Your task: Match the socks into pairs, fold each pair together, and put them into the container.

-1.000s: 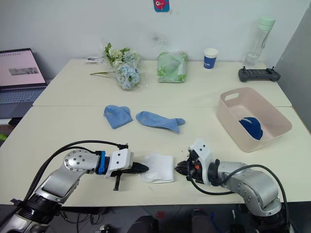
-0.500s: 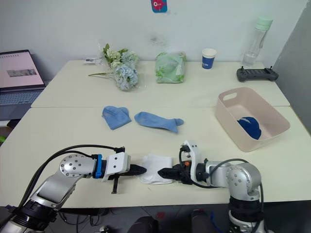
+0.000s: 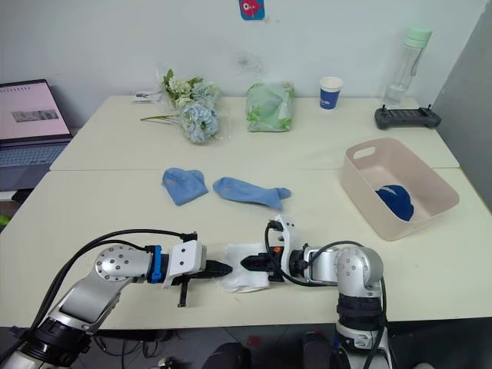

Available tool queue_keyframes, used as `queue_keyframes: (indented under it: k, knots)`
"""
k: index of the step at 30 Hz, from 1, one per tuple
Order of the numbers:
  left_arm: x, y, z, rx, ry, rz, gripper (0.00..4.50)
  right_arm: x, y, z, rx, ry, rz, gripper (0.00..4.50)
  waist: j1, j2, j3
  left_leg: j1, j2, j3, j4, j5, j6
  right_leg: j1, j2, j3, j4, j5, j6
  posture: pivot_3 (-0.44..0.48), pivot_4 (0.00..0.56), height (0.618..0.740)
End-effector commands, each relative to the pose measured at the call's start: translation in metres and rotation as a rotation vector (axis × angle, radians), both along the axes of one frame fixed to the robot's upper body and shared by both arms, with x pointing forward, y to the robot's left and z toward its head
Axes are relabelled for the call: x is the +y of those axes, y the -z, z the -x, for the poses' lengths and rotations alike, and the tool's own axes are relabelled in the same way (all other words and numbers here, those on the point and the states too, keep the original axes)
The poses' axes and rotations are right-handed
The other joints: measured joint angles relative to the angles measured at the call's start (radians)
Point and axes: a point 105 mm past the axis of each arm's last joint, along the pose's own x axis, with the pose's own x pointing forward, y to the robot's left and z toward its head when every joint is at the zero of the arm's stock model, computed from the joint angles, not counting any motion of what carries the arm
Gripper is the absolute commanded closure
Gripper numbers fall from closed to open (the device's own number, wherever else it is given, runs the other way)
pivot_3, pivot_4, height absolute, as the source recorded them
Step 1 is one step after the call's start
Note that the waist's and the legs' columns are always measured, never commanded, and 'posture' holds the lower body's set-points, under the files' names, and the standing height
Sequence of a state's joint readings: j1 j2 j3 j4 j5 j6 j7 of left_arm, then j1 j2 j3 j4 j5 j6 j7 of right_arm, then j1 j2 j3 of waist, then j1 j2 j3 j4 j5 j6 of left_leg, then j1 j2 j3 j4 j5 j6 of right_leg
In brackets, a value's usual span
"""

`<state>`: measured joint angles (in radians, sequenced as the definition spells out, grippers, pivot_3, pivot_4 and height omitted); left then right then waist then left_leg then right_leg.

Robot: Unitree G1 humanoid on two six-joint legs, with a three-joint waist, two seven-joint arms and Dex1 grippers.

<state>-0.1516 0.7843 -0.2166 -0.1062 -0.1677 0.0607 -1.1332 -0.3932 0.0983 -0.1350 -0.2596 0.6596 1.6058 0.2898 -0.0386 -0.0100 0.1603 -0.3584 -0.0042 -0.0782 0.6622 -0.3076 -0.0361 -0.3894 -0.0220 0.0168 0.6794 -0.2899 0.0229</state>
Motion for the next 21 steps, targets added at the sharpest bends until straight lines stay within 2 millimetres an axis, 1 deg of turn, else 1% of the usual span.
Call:
queue_keyframes:
  k: [1, 4, 5, 6, 8, 9, 12, 15, 18, 21]
  knots:
    - [-0.004, -0.004, 0.005, 0.106, 0.001, 0.057, 4.50, -0.007, -0.017, 0.002, -0.073, 0.023, -0.048, 4.49, 0.000, 0.000, 0.000, -0.001, 0.000, 0.000, 0.000, 0.000, 0.000, 0.000, 0.000, 0.000, 0.000, 0.000, 0.000, 0.000, 0.150, 0.740]
    - [-0.029, -0.042, -0.010, 0.116, 0.013, 0.186, 4.50, -0.030, -0.029, 0.001, -0.165, 0.073, -0.033, 4.49, 0.010, 0.001, 0.003, -0.004, -0.001, -0.001, 0.001, 0.000, 0.000, -0.002, 0.000, -0.002, 0.000, 0.000, 0.000, 0.000, 0.150, 0.740]
    - [-0.035, -0.050, -0.013, 0.119, 0.017, 0.207, 4.12, -0.035, -0.033, 0.001, -0.192, 0.084, -0.026, 4.50, 0.013, 0.001, 0.004, -0.005, -0.003, -0.002, 0.001, 0.000, 0.000, -0.002, 0.000, -0.002, -0.001, 0.000, 0.000, 0.000, 0.150, 0.740]
    - [-0.047, -0.065, -0.022, 0.112, 0.022, 0.257, 3.90, -0.047, -0.043, -0.001, -0.250, 0.110, -0.014, 4.50, 0.013, 0.000, 0.004, -0.006, -0.004, -0.002, 0.002, 0.000, 0.000, -0.002, 0.000, -0.003, -0.001, 0.000, 0.000, 0.000, 0.150, 0.740]
    - [-0.068, -0.088, -0.034, 0.102, 0.029, 0.331, 3.28, -0.067, -0.058, -0.003, -0.331, 0.163, -0.004, 4.50, 0.014, -0.001, 0.004, -0.007, -0.005, -0.001, 0.003, 0.000, 0.000, -0.001, 0.000, -0.002, -0.002, 0.000, 0.001, 0.000, 0.150, 0.740]
    - [-0.080, -0.099, -0.039, 0.093, 0.046, 0.355, 2.95, -0.083, -0.067, -0.006, -0.376, 0.217, 0.007, 4.50, 0.014, -0.001, 0.005, -0.007, -0.005, -0.001, 0.003, 0.000, 0.000, -0.001, 0.000, -0.002, -0.003, 0.000, 0.001, 0.000, 0.150, 0.740]
    - [-0.110, -0.119, -0.050, 0.069, 0.092, 0.388, 1.93, -0.121, -0.092, -0.010, -0.498, 0.340, 0.054, 4.50, 0.005, -0.001, 0.005, -0.006, -0.005, 0.001, 0.002, 0.000, 0.000, -0.001, 0.000, -0.002, -0.004, 0.000, 0.002, 0.000, 0.150, 0.740]
    - [-0.133, -0.140, -0.057, 0.043, 0.122, 0.434, 0.97, -0.146, -0.118, -0.012, -0.636, 0.420, 0.174, 4.50, 0.000, 0.000, 0.005, -0.005, -0.004, 0.003, 0.001, 0.000, 0.000, -0.002, 0.001, -0.001, -0.004, -0.001, 0.002, 0.000, 0.150, 0.740]
    - [-0.153, -0.160, -0.061, 0.032, 0.150, 0.475, 0.02, -0.169, -0.151, -0.018, -0.845, 0.496, 0.390, 4.50, 0.000, 0.000, 0.008, -0.007, -0.003, 0.002, 0.001, 0.000, 0.000, -0.004, 0.002, 0.001, -0.002, -0.001, 0.002, 0.000, 0.150, 0.740]
    - [-0.168, -0.170, -0.063, 0.006, 0.171, 0.482, 0.02, -0.187, -0.176, -0.027, -1.005, 0.528, 0.596, 4.50, 0.001, 0.000, 0.008, -0.007, -0.004, 0.002, 0.001, 0.000, 0.000, -0.004, 0.003, 0.001, -0.001, -0.001, 0.002, 0.000, 0.150, 0.740]
